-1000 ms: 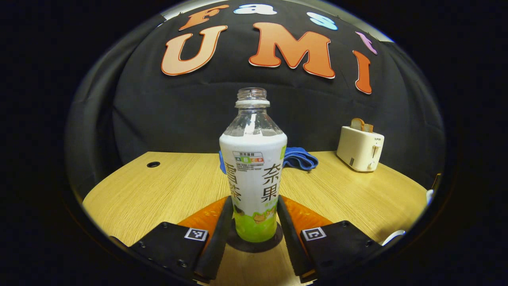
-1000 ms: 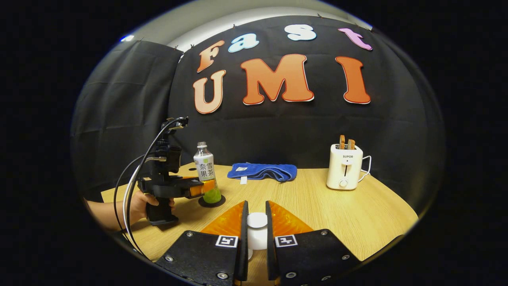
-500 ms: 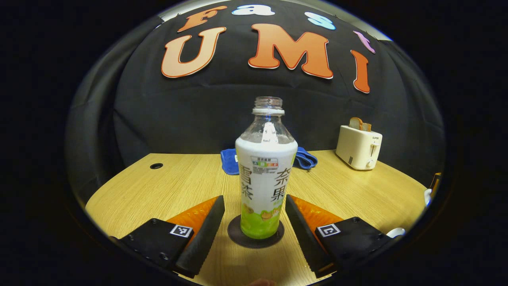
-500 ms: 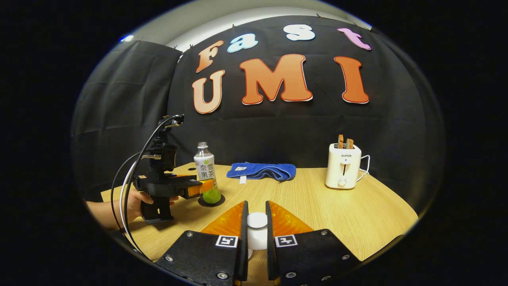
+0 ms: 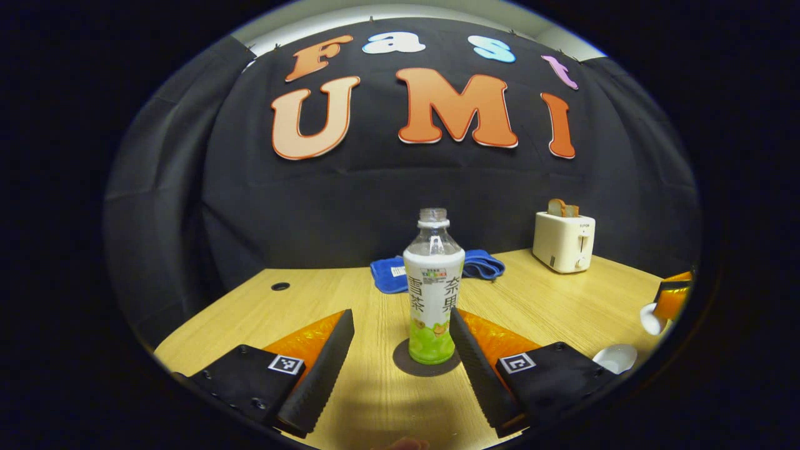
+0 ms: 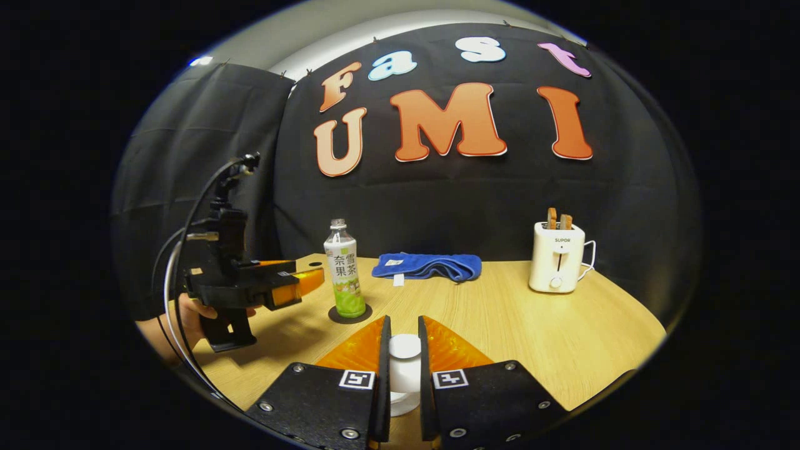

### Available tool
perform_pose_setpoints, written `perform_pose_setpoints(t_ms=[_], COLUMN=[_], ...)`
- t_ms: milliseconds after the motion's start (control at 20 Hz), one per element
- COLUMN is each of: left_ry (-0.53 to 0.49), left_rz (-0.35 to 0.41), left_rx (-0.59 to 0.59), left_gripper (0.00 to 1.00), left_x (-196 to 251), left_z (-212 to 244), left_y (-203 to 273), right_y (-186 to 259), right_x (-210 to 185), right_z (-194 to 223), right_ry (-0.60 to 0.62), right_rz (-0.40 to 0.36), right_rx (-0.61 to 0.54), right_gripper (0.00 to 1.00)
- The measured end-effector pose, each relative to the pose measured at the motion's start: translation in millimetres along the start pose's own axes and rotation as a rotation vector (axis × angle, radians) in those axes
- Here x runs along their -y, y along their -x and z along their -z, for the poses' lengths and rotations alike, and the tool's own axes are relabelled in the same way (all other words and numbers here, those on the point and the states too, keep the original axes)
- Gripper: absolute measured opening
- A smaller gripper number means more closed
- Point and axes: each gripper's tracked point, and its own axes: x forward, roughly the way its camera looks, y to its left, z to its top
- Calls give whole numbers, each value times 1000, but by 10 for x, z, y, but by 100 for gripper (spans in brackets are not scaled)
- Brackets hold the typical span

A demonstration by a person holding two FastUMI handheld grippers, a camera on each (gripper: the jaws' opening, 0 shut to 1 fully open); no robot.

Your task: Open the teacup lid with one hand, grasp the water bottle and pour water into the teacup with the other hand; after pouring, place the water bottle on the coaster and then close the teacup lid.

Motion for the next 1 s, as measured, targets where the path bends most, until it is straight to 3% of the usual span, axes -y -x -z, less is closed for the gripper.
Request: perform_pose_setpoints(t_ms=[450, 1000], left_ry=[19, 8], left_rz=[-55, -44], left_rx=[90, 105], left_gripper=[98, 97], left_x=[-242, -98], left_z=[-220, -181], left_y=[398, 484], right_y=[-127, -175], right_x=[-136, -217], right_z=[300, 459], right_ry=[30, 59], right_rz=[1, -22], right_rx=[-67, -72], right_gripper=[20, 20])
